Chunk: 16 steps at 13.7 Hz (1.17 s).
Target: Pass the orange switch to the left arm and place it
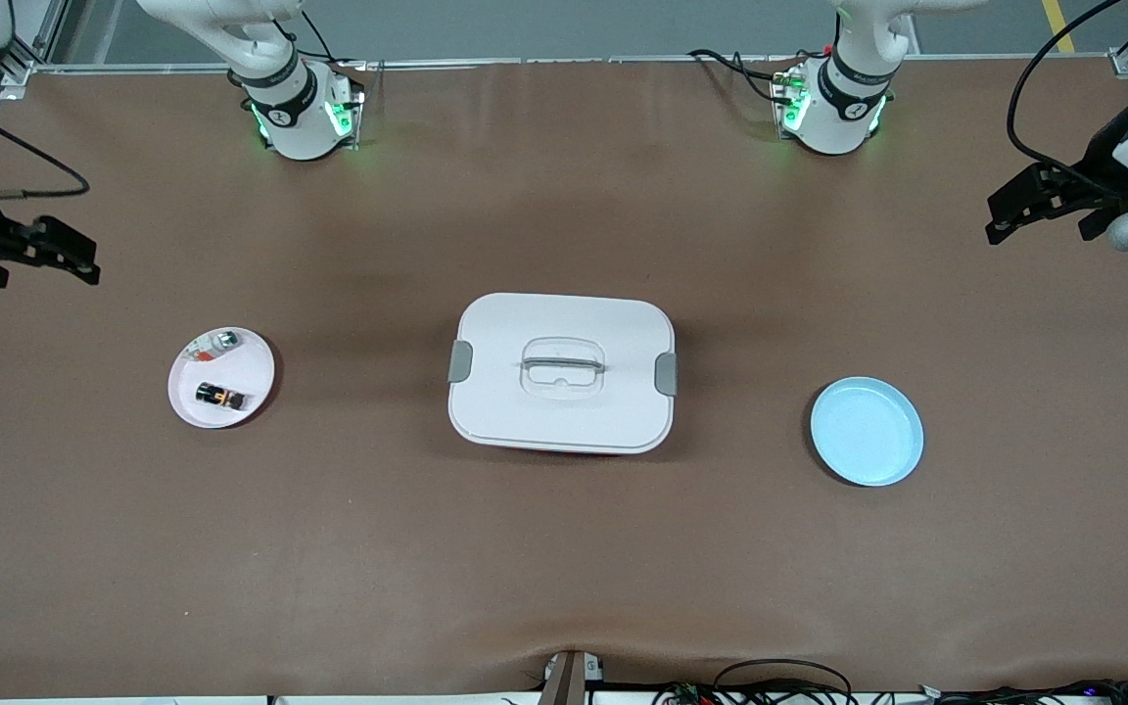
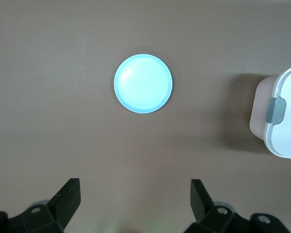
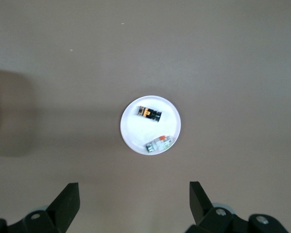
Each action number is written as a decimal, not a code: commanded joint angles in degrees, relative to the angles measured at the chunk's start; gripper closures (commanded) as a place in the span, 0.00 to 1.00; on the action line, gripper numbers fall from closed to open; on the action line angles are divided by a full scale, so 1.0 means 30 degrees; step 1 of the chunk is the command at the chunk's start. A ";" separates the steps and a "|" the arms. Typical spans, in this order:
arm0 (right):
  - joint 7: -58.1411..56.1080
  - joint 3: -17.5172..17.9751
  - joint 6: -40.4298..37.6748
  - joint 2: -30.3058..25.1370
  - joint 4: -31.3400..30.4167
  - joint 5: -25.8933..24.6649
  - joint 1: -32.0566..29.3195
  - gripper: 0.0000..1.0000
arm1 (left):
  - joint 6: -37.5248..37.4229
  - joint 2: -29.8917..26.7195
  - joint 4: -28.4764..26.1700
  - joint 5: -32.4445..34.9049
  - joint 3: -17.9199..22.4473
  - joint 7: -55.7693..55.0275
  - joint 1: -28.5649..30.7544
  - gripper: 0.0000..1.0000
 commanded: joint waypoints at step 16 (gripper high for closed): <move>0.5001 -0.0038 1.1966 0.5275 -0.6453 0.0089 -0.1402 0.00 | 0.0391 0.0027 0.0318 -0.0038 -0.0116 -0.0095 0.0071 0.00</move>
